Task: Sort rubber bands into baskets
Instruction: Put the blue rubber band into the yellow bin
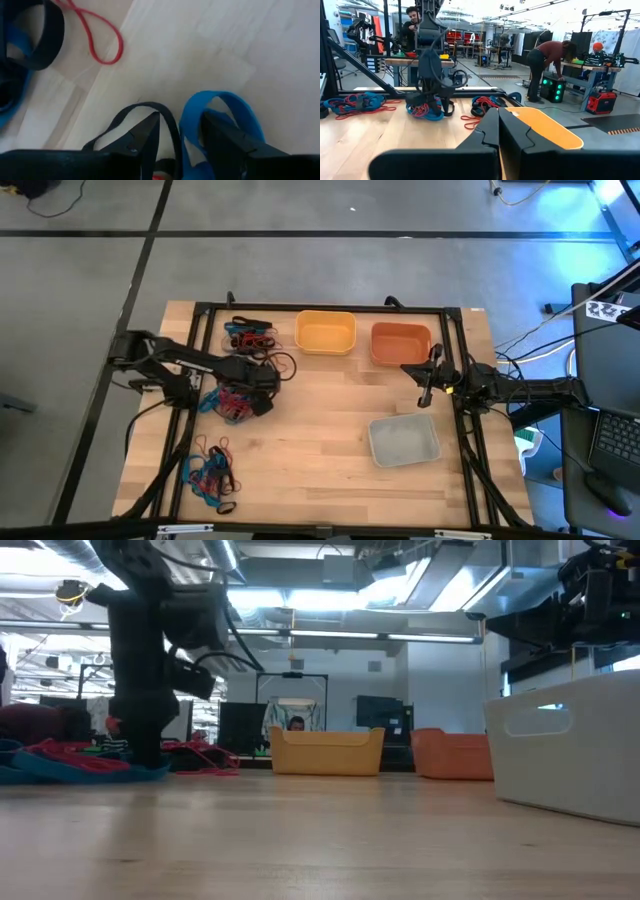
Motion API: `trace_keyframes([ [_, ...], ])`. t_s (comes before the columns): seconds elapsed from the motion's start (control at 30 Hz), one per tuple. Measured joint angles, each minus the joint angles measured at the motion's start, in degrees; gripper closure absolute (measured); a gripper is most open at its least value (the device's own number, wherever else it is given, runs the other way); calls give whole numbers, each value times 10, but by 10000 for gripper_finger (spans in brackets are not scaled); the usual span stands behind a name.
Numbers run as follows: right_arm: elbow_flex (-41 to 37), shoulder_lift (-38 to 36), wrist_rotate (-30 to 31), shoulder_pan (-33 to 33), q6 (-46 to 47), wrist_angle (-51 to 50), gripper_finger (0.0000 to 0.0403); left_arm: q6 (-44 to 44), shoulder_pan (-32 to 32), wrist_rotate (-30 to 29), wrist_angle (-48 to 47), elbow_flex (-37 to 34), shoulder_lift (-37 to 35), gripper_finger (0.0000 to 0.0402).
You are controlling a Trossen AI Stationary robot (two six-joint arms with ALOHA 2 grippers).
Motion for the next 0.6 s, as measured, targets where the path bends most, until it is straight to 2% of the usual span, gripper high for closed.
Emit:
trace_keyframes([
  [0.6, 0, 0, -1, 0, 1, 0, 397, 30, 2, -7, 34, 2, -6, 259],
])
